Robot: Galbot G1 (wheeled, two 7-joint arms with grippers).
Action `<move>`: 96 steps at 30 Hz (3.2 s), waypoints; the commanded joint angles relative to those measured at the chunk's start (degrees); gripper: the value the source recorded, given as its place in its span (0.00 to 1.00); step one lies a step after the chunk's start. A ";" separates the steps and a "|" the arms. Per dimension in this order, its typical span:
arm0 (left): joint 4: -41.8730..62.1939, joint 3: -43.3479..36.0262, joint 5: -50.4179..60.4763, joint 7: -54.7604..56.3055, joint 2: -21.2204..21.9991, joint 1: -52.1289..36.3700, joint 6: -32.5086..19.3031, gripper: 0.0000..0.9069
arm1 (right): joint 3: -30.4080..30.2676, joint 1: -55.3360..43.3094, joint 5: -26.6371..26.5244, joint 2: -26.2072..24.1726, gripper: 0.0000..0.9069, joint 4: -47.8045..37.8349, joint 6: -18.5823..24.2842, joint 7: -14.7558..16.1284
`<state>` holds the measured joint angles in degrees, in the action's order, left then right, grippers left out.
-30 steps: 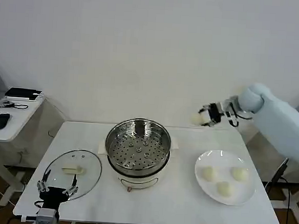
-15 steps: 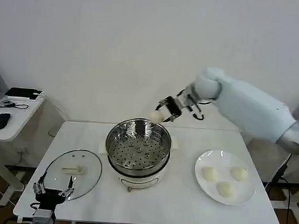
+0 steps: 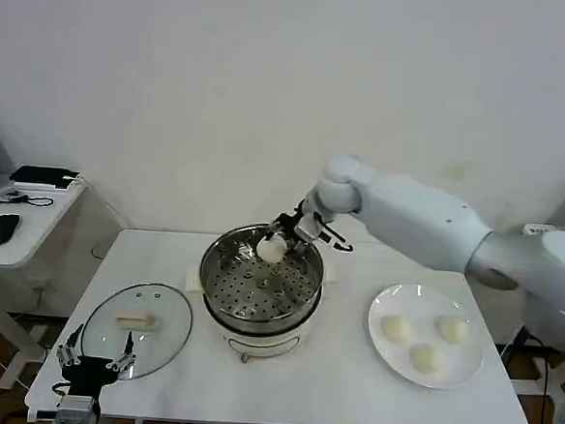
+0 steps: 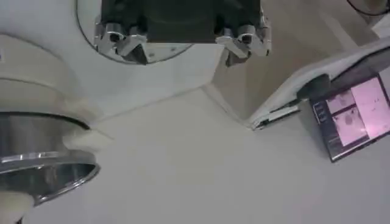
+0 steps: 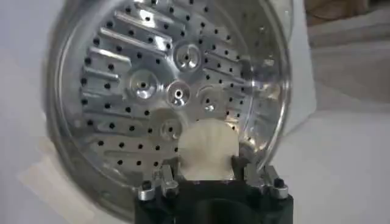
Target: Take steamed baozi put them in steamer then cover it.
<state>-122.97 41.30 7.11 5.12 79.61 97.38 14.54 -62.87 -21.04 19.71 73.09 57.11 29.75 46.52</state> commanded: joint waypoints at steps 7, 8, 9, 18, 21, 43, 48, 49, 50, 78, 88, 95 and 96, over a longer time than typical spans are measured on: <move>-0.12 0.64 -0.04 0.03 0.24 0.21 -0.07 1.00 | 3.23 3.51 10.34 8.42 0.66 -12.32 8.89 -5.55; -0.10 0.63 -0.04 0.02 0.24 0.22 -0.05 1.00 | 3.25 3.62 10.61 8.66 0.66 -12.65 9.05 -5.71; -0.11 0.64 -0.04 0.02 0.26 0.22 -0.09 1.00 | 3.37 3.73 10.66 9.08 0.66 -13.05 9.13 -5.82; 0.09 0.38 -0.04 0.02 0.51 -0.12 -0.08 1.00 | 4.39 3.15 13.03 8.60 1.00 -13.05 10.85 -5.88; 0.21 0.26 -0.04 0.03 0.54 -0.14 -0.08 1.00 | 5.02 0.29 9.97 5.99 1.00 -9.23 9.40 -3.78; 2.03 2.75 -10.49 0.44 -3.69 -5.08 0.39 1.00 | -8.95 -11.66 -17.61 -45.27 1.00 23.53 -23.74 3.87; 2.22 3.86 -12.75 0.44 -4.87 -6.57 0.29 1.00 | -11.86 -7.25 -20.56 -48.84 1.00 26.26 -27.29 5.85; 2.35 4.04 -12.99 0.45 -5.27 -6.93 0.28 1.00 | -11.60 -5.78 -20.86 -48.96 1.00 26.44 -27.79 5.88; 2.50 4.08 -13.18 0.48 -5.65 -7.11 0.28 1.00 | -11.30 -4.23 -20.92 -48.95 1.00 26.58 -28.45 5.80; 4.13 2.91 -12.50 0.29 -7.88 -8.89 0.76 1.00 | 1.36 17.58 -23.69 -38.29 1.00 17.44 -37.57 1.75; 4.30 3.04 -12.10 0.14 -7.70 -8.62 0.71 1.00 | 2.68 18.16 -22.56 -32.07 1.00 12.54 -38.07 1.14; 4.38 3.09 -11.87 0.02 -7.37 -8.31 0.71 1.00 | 1.71 17.48 -21.92 -31.32 0.84 12.29 -39.34 1.29; 4.36 3.10 -11.85 0.03 -7.29 -8.32 0.73 1.00 | 1.61 17.47 -21.89 -31.45 0.84 12.34 -39.41 1.39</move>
<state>-118.58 44.42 -4.77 5.16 72.48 89.09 15.24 -61.59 -4.45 -2.75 39.24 71.36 -8.72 48.05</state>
